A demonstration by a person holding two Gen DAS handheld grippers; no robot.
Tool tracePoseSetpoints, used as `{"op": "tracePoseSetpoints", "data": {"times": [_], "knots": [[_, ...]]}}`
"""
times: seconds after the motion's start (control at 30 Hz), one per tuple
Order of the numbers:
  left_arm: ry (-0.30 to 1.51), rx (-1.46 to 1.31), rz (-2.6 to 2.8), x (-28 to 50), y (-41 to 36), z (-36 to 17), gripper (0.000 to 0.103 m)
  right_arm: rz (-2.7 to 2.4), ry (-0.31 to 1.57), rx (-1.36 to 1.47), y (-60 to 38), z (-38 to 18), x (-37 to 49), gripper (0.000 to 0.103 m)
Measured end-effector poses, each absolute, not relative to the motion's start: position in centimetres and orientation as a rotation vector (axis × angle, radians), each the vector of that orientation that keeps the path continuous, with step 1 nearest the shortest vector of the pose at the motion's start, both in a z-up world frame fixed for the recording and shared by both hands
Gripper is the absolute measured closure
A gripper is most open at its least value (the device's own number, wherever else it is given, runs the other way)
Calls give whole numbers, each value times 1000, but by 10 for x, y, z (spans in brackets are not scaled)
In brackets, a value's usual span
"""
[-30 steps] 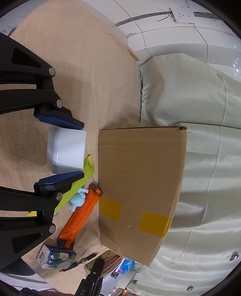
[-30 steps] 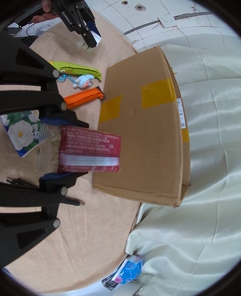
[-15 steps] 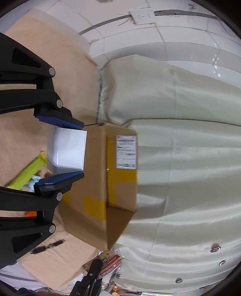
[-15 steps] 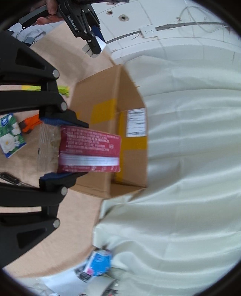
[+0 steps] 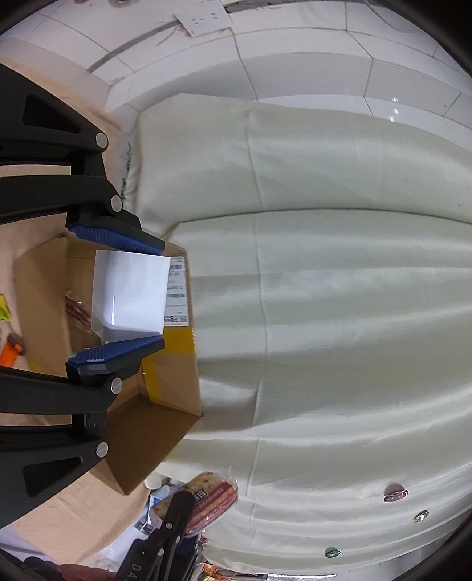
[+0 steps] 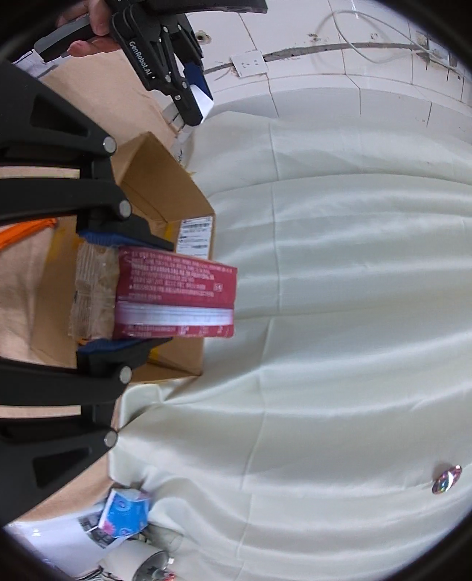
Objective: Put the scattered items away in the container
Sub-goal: 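Carry the white charger and red snack bar with both grippers over the box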
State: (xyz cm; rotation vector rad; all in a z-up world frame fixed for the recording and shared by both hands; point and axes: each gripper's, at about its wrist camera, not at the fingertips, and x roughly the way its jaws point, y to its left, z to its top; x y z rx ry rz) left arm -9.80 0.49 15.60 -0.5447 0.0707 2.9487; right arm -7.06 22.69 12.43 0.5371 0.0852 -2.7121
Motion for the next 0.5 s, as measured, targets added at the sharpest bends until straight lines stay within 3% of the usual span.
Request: {"op": "tracePoseSetpoints", "data": {"times": [0.5], "knots": [[76, -700, 2867, -198, 34, 118, 56, -2674, 108, 703, 209, 84, -169, 58]]}}
